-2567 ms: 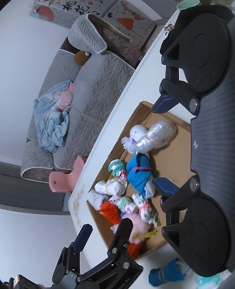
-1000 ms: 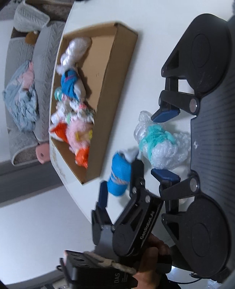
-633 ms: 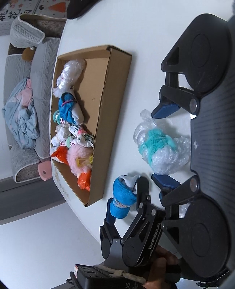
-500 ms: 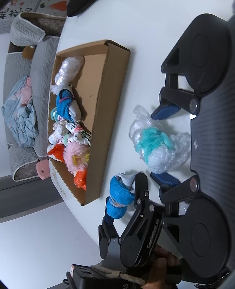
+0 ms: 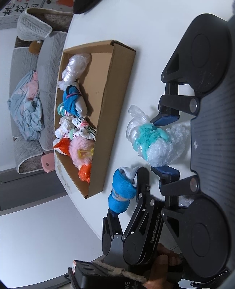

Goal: Organize objects

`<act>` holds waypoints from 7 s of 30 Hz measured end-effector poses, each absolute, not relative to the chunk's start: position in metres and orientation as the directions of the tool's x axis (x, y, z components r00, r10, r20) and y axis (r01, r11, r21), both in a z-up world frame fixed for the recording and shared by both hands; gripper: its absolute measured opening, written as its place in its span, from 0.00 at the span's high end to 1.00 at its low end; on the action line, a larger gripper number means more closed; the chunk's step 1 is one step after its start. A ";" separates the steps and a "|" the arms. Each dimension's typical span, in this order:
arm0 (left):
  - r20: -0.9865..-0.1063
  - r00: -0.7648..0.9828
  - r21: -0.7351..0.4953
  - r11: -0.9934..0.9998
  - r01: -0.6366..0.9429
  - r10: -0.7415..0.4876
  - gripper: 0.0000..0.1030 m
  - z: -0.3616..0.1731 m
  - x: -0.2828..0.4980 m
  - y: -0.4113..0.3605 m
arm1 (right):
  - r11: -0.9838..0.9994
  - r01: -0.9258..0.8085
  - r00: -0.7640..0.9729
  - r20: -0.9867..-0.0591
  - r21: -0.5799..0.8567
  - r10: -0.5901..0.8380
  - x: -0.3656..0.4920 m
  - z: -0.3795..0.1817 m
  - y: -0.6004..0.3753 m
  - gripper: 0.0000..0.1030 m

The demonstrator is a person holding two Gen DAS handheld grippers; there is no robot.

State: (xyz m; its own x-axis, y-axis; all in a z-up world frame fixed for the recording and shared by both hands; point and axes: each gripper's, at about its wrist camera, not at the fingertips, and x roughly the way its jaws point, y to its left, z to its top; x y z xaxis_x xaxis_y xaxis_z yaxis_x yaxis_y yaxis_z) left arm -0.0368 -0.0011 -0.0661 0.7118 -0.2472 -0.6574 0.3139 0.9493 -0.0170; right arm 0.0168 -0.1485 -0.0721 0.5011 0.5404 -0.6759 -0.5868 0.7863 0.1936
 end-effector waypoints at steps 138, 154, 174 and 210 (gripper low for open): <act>-0.766 0.563 -0.021 0.887 0.461 -0.311 0.01 -0.037 0.106 -0.072 | 0.632 -0.754 0.509 -0.767 -0.179 0.391 0.156 -0.038 -0.164 0.19; -0.665 0.741 -0.025 0.995 0.099 -0.090 0.00 -0.001 0.067 -0.018 | 0.870 -0.493 0.622 -0.691 0.020 0.369 0.126 -0.018 -0.154 0.01; -0.639 0.769 0.011 1.000 -0.014 0.018 0.01 0.000 0.047 0.004 | 0.920 -0.366 0.652 -0.667 0.141 0.361 0.113 -0.021 -0.136 0.01; -0.633 0.762 0.065 0.990 -0.122 0.135 0.01 0.005 0.052 0.022 | 0.903 -0.408 0.642 -0.660 0.137 0.390 0.105 -0.019 -0.121 0.01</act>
State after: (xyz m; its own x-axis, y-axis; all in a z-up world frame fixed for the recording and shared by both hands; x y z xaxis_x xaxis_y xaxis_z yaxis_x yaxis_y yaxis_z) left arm 0.0519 0.0221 0.0054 0.7621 0.1350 -0.6333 -0.1217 0.9905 0.0646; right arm 0.1052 -0.1209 -0.0193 0.6417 0.3898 -0.6605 -0.4078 0.9028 0.1366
